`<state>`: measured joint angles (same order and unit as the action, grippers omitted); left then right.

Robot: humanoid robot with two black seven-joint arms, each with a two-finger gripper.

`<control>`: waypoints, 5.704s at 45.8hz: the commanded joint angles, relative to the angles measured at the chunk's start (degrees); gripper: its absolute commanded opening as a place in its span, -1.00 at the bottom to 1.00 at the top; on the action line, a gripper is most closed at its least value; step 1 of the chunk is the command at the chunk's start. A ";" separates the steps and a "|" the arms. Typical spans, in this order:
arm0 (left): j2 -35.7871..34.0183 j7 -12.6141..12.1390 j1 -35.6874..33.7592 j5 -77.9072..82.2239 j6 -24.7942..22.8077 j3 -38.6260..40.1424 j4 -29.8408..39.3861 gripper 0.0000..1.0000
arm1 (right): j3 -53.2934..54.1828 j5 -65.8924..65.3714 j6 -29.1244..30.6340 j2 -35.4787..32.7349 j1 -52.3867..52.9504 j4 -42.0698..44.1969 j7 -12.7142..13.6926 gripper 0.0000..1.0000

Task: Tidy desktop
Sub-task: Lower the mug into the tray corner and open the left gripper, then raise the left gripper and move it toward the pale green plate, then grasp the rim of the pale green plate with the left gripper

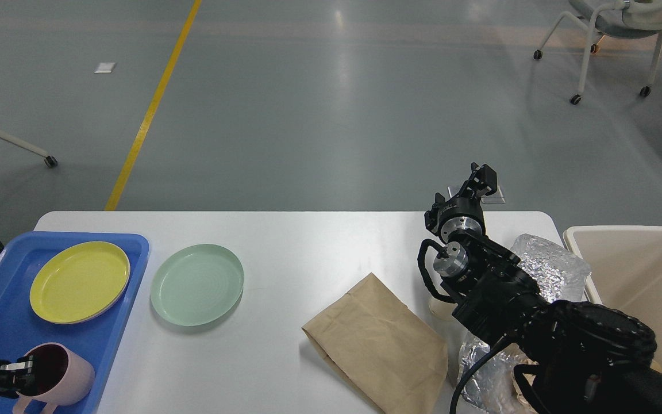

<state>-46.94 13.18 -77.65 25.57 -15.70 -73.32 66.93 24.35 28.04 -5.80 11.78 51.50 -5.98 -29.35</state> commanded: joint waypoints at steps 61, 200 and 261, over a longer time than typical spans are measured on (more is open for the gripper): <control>10.54 -0.61 -49.87 -7.02 -33.60 -4.73 15.87 0.14 | 0.00 0.00 0.00 0.00 0.00 0.00 0.00 1.00; 36.92 -18.90 -13.76 -14.94 15.35 1.51 6.11 0.17 | 0.00 0.00 0.00 0.00 0.00 0.00 0.00 1.00; 25.76 -15.03 6.10 -44.12 15.35 14.52 -9.00 -0.13 | 0.00 0.00 0.00 0.00 0.00 0.00 0.00 1.00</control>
<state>-21.33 -1.76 -73.28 -18.47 -0.43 -60.69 60.39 24.35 28.04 -5.80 11.78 51.50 -5.98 -29.36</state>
